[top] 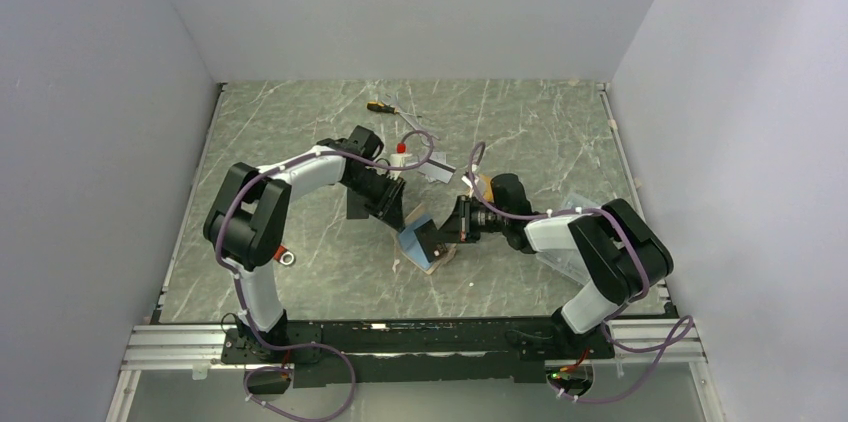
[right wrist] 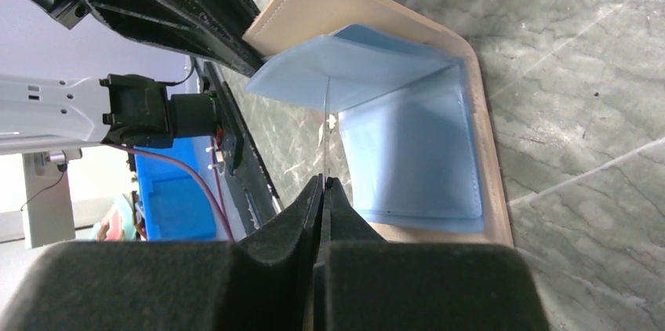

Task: Put the credit cards into the card holder
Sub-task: Open the card holder at the center of the board.

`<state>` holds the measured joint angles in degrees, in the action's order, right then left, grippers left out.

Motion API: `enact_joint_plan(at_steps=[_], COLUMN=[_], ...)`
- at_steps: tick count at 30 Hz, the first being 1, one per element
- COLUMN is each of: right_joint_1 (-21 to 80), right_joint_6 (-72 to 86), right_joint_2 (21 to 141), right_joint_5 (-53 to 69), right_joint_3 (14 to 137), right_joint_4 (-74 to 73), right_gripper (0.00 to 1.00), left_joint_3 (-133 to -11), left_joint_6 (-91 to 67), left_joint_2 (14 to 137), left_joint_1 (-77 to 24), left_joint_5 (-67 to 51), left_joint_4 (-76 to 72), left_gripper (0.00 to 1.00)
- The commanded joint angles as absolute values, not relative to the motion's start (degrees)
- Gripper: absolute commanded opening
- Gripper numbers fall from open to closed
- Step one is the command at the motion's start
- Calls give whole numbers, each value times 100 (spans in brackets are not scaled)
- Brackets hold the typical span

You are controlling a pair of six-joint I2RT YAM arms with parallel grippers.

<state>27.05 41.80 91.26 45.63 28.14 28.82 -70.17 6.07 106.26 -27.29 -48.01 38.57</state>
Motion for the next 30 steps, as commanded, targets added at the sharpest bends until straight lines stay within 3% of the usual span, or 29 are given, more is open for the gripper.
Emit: enact_joint_plan(at_steps=[1,10,15,30], right_joint_1=[2751,2772,2786,2789], right_joint_6=[4110,4078,4018,3477], right_joint_2=[8978,9063,8914,8189], right_joint_5=[4649,4652,4586,4188], right_joint_3=[2967,2929,2964,3185], right_joint_4=[3053,3066,2896,1579], right_gripper=[0,0,0,0], left_joint_3=[-6998,-7007,-6944,-6893], left_joint_6=[529,415,429,426], left_joint_2=[10372,10429,10415,10488], left_joint_1=[-2716,-2689,-2684,-2722], left_joint_5=[-4784,-4879,-4779,-4247], left_joint_4=[3703,3661,3634,3670], left_gripper=[17,17,0,0])
